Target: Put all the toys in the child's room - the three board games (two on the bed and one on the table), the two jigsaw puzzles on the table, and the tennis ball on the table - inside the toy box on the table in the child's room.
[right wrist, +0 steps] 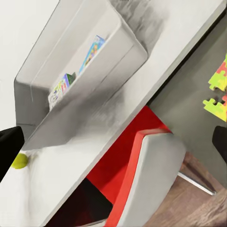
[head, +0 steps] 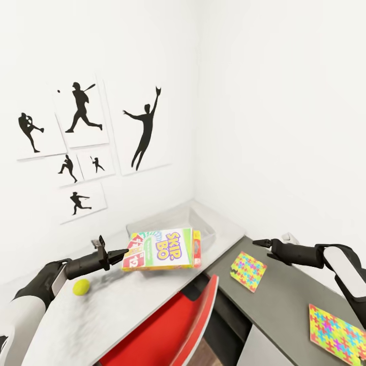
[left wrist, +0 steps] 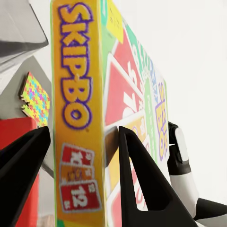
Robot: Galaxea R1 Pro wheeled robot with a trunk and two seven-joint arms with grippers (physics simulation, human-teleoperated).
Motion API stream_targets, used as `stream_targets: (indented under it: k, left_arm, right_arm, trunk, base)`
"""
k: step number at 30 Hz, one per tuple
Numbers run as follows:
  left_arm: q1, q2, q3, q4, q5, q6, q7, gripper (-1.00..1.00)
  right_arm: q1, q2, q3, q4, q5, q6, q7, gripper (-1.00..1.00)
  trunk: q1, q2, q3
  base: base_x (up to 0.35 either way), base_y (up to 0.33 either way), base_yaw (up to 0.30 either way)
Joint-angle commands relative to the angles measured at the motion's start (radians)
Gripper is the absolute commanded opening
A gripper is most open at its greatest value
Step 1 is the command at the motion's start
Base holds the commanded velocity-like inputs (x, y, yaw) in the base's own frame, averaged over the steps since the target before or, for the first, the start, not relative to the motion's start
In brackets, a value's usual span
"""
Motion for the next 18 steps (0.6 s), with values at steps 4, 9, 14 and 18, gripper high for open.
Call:
stream_targets:
  k: [4,9,14,18]
  left_arm:
    - [-0.001,0.0,0.002,0.0,0.0,0.011,-0.004,-1.0]
    - [-0.001,0.0,0.002,0.0,0.0,0.011,-0.004,-1.0]
    - [-0.001,0.003,0.001,0.0,0.002,0.011,-0.004,-1.0]
    - [-0.001,0.003,0.002,0.0,0.002,0.011,-0.004,-1.0]
  right_arm:
    - [-0.001,-0.002,0.001,0.001,0.01,0.002,0.011,1.0]
    - [-0.001,-0.002,0.001,0.001,0.01,0.002,0.012,1.0]
    - [-0.001,-0.002,0.001,0.001,0.01,0.002,0.012,1.0]
    - [-0.001,-0.002,0.001,0.003,0.01,0.002,0.012,1.0]
  trunk:
    - [0.001,-0.002,-0.002]
    - [0.001,-0.002,-0.002]
    - [0.001,-0.002,-0.002]
    - [0.001,-0.002,-0.002]
  base:
    - [0.178,-0.057,0.059]
    - [0.175,-0.079,0.011]
    - [0.05,-0.036,0.001]
    - [0.06,-0.004,0.0]
